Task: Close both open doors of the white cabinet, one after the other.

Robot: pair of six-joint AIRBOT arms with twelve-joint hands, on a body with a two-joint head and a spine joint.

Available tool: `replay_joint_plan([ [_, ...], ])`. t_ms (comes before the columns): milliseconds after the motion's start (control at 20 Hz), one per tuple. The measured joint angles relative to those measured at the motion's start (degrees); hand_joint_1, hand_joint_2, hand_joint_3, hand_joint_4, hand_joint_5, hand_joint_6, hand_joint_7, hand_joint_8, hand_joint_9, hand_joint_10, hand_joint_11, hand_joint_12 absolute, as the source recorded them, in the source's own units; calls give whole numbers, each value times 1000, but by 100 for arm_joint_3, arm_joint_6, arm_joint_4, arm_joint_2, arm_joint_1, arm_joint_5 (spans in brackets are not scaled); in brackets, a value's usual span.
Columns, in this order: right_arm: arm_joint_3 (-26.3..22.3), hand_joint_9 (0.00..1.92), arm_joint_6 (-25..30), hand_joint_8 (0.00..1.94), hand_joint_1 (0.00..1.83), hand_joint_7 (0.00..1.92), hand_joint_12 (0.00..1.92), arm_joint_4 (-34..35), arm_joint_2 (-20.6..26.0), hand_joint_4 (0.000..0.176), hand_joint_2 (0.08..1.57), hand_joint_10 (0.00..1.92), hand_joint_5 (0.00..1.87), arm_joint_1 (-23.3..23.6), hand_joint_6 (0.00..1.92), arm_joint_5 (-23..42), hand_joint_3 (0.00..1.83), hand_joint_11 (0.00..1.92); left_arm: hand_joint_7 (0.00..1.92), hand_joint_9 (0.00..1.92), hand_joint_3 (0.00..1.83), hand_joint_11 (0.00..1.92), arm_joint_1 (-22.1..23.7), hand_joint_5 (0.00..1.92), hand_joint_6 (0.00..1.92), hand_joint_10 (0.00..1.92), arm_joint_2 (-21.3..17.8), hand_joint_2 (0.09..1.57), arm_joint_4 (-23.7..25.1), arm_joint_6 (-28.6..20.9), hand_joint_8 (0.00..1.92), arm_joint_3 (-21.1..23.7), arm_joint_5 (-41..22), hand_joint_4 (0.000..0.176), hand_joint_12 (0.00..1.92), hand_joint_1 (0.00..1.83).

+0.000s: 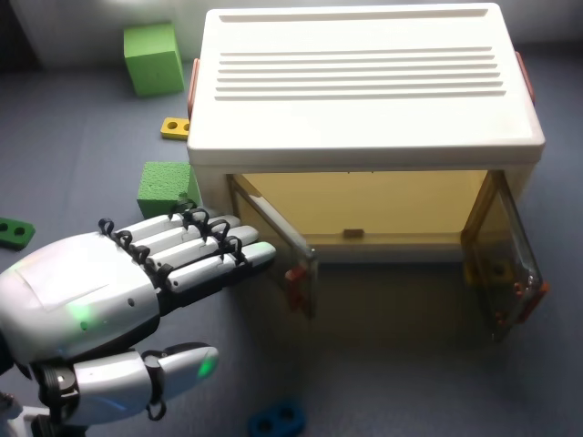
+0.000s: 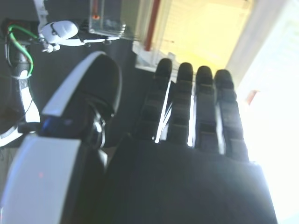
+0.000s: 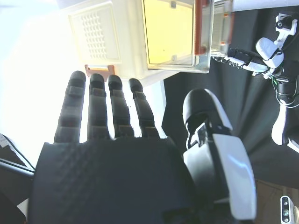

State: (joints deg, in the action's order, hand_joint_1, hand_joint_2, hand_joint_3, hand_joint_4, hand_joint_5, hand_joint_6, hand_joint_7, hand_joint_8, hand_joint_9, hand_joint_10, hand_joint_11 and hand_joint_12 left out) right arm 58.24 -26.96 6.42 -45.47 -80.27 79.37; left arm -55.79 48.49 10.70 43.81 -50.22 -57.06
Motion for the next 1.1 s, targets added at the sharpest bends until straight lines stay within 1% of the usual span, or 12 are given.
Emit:
replay_joint_plan([
  [50,0,0,0,0,0,0,2,-2,0,15,1415,0,40,0,0,7,11,15,0,0,150,17,28,17,4,0,15,1571,-4,0,0,-11,7,0,8,0],
  [150,0,5,2,4,0,12,6,-4,-2,18,1411,2,46,0,3,7,7,28,0,0,127,3,87,11,4,0,105,1571,-39,0,0,-68,33,0,1,0],
  [200,0,21,2,8,0,24,11,-2,-2,29,1401,8,51,0,4,4,1,41,0,0,126,11,105,21,8,0,116,1571,4,0,0,-81,61,0,5,0],
  [250,0,17,2,5,0,20,8,11,-2,30,1398,5,52,0,4,-2,0,37,0,0,131,9,146,20,6,0,138,1571,42,-2,0,-83,87,0,4,0],
  [350,0,15,2,4,0,19,7,15,-2,22,1402,3,54,0,4,7,2,37,0,0,132,10,214,15,3,0,177,1571,85,-7,0,-116,81,0,5,0],
  [400,0,6,2,1,0,13,3,15,-2,25,1397,0,48,0,1,0,0,29,0,0,132,2,240,9,0,0,234,1571,74,-2,0,-151,72,0,1,0],
  [450,0,10,2,4,0,21,1,20,-15,16,1398,2,53,0,3,11,0,24,0,0,133,10,273,7,0,0,262,1571,48,-7,0,-164,111,0,4,0],
  [550,31,11,4,4,0,24,1,-4,-42,13,1397,2,61,0,6,0,0,26,0,0,133,28,343,5,2,0,321,1571,79,-7,0,-212,120,0,13,0],
  [650,31,8,4,1,0,17,10,22,-44,16,1416,1,60,0,4,2,8,46,0,0,148,27,433,0,0,0,350,1571,133,-7,0,-249,127,0,13,0],
  [800,31,41,4,10,0,52,20,-4,-44,4,1403,10,89,0,11,0,0,91,3,15,157,49,575,27,7,5,446,1571,201,-11,1,-326,192,0,25,0],
  [1000,31,19,4,0,0,38,1,-22,-44,9,1416,0,60,0,0,-2,6,53,0,10,161,57,645,5,0,0,498,1571,216,-22,0,-348,229,0,36,0],
  [1100,31,12,11,0,0,32,4,-90,-44,19,1439,0,51,0,0,4,15,58,0,0,157,37,623,0,0,0,479,1571,236,-94,0,-323,216,0,29,0],
])
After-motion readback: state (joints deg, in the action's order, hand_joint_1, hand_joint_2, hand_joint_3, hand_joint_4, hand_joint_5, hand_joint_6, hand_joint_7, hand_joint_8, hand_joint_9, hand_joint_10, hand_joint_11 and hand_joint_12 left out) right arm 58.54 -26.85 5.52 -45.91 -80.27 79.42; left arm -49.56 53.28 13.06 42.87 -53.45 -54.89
